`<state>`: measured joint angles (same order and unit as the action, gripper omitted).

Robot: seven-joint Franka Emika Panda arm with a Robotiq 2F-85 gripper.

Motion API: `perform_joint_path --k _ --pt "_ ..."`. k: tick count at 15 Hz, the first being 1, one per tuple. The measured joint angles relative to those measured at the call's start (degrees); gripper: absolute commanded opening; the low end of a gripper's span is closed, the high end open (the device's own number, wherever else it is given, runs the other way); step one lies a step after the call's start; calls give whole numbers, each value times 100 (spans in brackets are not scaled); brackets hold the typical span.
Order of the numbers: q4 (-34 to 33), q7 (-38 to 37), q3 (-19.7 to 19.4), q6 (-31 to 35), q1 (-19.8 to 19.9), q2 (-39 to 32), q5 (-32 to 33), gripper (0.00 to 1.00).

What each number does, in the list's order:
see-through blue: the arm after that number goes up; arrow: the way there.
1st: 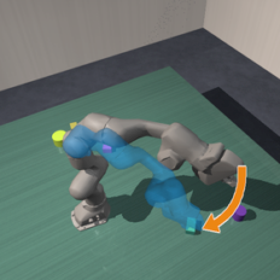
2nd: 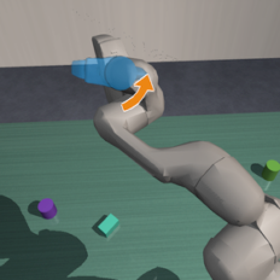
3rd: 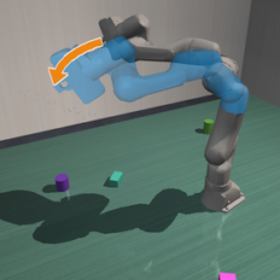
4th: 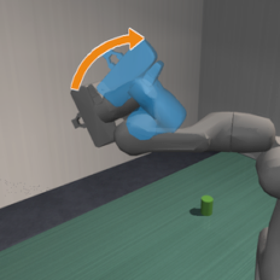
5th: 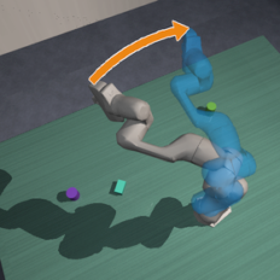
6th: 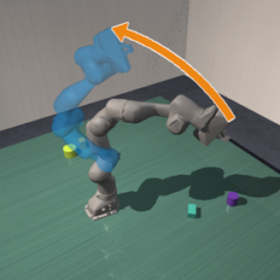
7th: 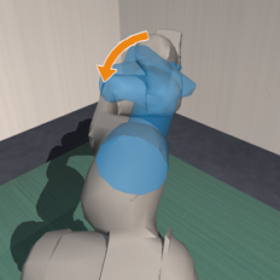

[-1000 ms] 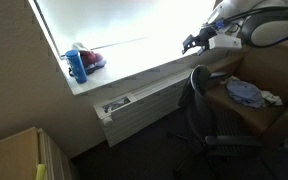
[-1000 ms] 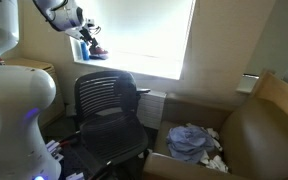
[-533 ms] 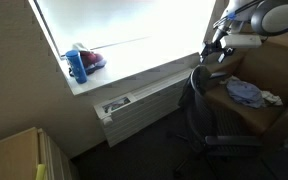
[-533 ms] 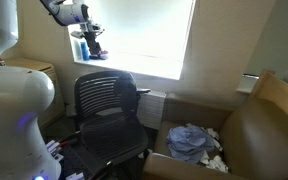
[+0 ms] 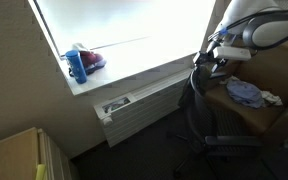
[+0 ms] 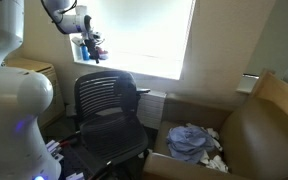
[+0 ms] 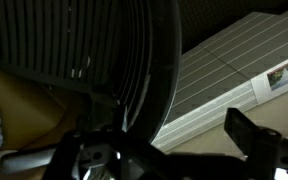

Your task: Turn the black chair to the left

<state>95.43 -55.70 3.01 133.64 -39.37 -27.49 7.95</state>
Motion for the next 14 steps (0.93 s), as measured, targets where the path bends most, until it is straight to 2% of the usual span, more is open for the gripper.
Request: perform_joint_path --k 3,6,7,9,14 --pt "-4 -140 113 555 -39 -582 51 100" --pt "-86 -277 71 768 -89 -957 146 100" --pt "-108 -280 66 779 -89 -983 147 77" --pt "-130 -280 55 774 -91 -982 147 66" --pt "-137 -296 2 585 -88 -1002 147 31"
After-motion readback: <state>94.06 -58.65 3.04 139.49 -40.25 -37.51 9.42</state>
